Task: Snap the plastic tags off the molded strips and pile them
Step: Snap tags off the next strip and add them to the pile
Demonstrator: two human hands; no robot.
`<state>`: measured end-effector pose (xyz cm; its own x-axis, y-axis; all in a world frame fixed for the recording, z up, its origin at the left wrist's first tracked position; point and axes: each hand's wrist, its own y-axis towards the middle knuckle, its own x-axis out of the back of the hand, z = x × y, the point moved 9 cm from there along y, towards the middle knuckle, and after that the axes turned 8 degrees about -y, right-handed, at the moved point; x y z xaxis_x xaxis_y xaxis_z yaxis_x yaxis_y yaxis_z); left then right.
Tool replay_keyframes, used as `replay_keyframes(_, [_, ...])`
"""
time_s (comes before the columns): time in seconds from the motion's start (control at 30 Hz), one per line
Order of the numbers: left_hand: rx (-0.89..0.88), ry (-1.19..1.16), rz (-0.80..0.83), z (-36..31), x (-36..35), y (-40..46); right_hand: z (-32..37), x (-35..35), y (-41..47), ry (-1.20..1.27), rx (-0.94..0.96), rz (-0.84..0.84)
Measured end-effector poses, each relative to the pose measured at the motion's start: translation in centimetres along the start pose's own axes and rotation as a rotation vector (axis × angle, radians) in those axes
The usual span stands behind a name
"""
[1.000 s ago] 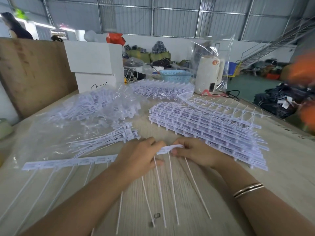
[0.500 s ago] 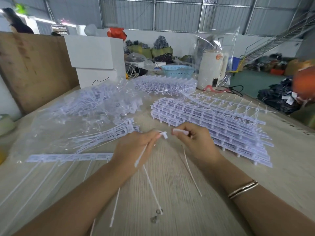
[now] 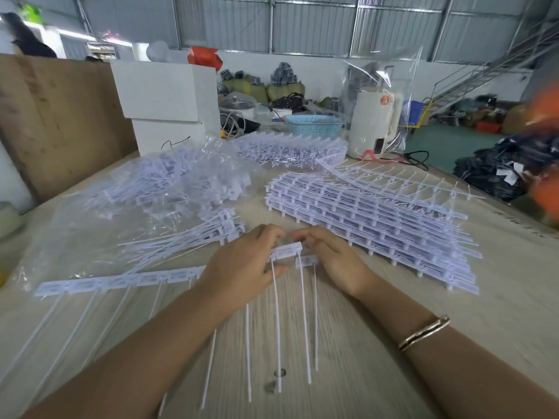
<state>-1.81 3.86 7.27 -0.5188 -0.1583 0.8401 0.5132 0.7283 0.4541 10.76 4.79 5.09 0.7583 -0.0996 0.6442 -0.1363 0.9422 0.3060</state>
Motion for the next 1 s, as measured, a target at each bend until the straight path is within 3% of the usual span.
replay_keyframes(0.07, [-0.005,0.002,0.007,-0.2,-0.3,0.1,0.8,-0.3,-0.3,0.069,0.012,0.01])
replay_keyframes(0.17, [-0.007,0.022,-0.004,-0.5,-0.1,0.1,1.9,-1.3,-0.5,-0.102,0.094,0.068])
replay_keyframes(0.33, [0.029,0.065,-0.044,0.3,0.8,0.0,1.7,-0.6,-0.4,0.144,0.09,0.048])
replay_keyframes(0.43, [0.041,0.105,-0.026,0.5,0.5,-0.1,1.7,-0.4,-0.3,0.119,0.116,0.024])
replay_keyframes(0.6, [0.11,-0.254,-0.089,1.1,0.6,-0.2,2.2,0.5,-0.4,-0.067,0.229,-0.086])
replay_keyframes(0.8, [0.025,-0.268,-0.151,0.7,1.4,0.0,0.4,0.5,0.1,0.282,0.044,-0.049])
replay_keyframes(0.9, [0.041,-0.422,-0.152,0.3,1.0,0.1,0.3,-0.2,0.2,0.596,-0.027,-0.02])
replay_keyframes(1.0, [0.153,-0.69,-0.183,1.2,0.6,0.1,-0.7,1.6,0.2,0.897,-0.081,-0.185])
